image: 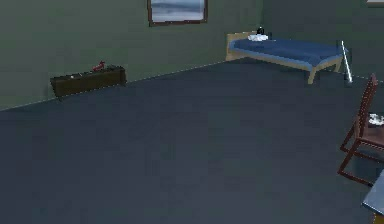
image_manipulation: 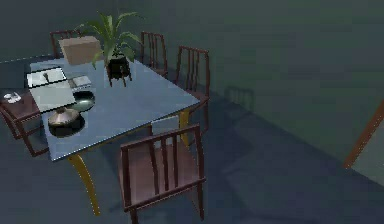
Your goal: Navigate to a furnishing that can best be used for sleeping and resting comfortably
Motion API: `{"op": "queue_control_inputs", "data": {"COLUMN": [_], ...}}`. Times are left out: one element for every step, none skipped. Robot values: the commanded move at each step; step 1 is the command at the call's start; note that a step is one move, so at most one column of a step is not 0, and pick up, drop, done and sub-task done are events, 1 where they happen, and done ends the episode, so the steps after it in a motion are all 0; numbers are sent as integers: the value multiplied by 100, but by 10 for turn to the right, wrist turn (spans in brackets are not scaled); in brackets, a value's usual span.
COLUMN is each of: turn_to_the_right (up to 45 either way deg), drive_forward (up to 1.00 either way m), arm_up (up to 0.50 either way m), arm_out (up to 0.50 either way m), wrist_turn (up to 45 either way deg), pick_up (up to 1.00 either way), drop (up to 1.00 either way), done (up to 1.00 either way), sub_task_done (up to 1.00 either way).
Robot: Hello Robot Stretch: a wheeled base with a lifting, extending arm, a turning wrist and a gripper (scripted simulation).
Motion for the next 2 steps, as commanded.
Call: {"op": "queue_control_inputs", "data": {"turn_to_the_right": [60,0], "drive_forward": [0,100], "arm_up": [0,0], "arm_out": [0,0], "wrist_turn": [0,0], "pick_up": [0,0], "drop": [0,0], "done": [0,0], "sub_task_done": [0,0]}}
